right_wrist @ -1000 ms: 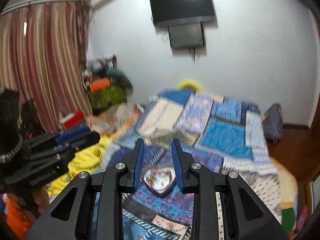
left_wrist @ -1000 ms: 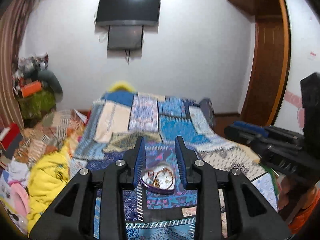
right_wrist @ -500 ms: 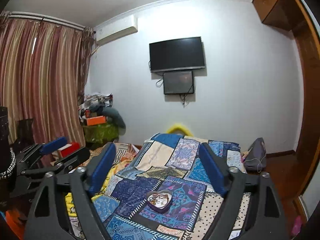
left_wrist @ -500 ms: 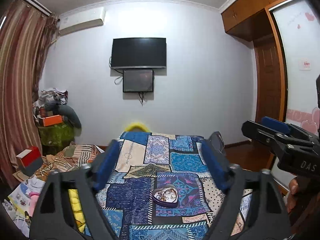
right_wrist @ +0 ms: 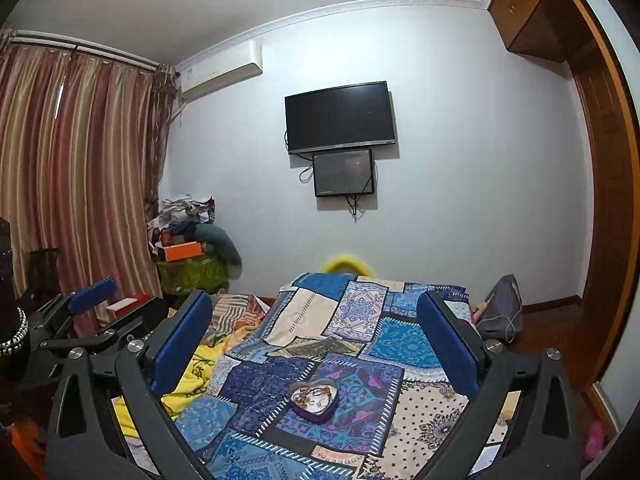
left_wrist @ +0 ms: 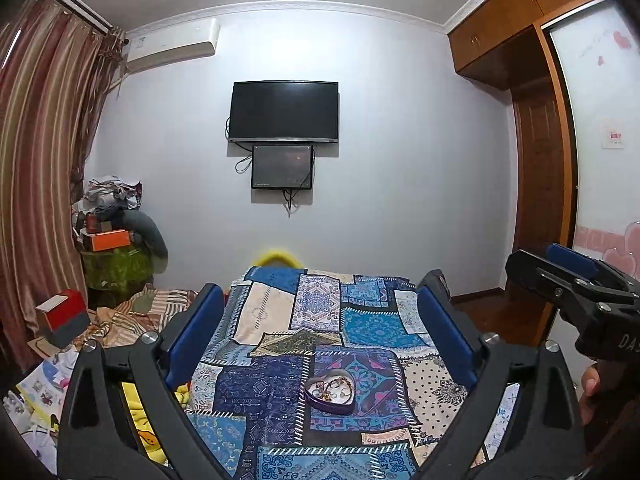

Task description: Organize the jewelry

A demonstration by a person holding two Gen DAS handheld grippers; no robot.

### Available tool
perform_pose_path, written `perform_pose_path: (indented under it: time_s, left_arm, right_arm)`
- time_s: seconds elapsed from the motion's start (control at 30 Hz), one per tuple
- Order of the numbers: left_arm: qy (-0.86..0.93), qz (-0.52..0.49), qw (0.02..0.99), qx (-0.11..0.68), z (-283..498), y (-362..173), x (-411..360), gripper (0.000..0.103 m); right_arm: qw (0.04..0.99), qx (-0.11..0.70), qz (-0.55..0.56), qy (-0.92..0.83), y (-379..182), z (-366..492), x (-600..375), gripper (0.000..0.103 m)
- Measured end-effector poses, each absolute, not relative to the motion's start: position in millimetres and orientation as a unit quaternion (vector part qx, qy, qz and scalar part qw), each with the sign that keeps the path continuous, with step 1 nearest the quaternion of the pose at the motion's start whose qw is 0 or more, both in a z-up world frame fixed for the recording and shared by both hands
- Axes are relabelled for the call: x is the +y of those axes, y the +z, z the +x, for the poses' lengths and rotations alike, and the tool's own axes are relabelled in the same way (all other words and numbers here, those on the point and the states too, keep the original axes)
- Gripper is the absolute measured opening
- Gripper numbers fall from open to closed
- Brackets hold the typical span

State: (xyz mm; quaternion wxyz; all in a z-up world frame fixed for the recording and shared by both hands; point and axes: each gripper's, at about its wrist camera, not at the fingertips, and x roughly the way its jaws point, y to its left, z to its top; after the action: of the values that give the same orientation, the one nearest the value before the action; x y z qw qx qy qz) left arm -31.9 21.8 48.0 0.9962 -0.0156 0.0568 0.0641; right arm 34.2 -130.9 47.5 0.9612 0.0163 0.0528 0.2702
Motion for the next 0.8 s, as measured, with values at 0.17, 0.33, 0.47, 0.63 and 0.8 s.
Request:
perform_pose_path:
  time_s: [0.17, 0.33, 0.47, 0.63, 0.8]
  left_arm:
    - [0.063, -0.015, 0.996, 0.059, -30.9, 47.7, 21.5, 0.098]
    - [0.062, -0.016, 0.996, 0.061, -28.6, 45.9, 22.1, 0.098]
    - [0.061, -0.017, 0.996, 0.063, -27.1, 45.3, 22.7, 0.099]
    - [0.061, -0.019, 0.996, 0.066, -24.1, 43.0, 23.2, 0.100]
    - [0.066, -0.017, 0.995, 0.067, -21.3, 41.5, 23.4, 0.102]
  right_arm:
    - [0.961, 0.057, 0.013, 0.269, 45.1, 33.8, -131.1, 0.101]
    - [0.962, 0.062, 0.012, 0.267, 43.3, 32.5, -131.1, 0.101]
    - [0.961, 0.065, 0.012, 0.267, 42.1, 32.5, -131.9, 0.101]
    - [0.961, 0.069, 0.011, 0.266, 41.6, 33.1, -133.6, 0.101]
    - [0.961, 0.074, 0.010, 0.265, 42.3, 34.3, -134.2, 0.101]
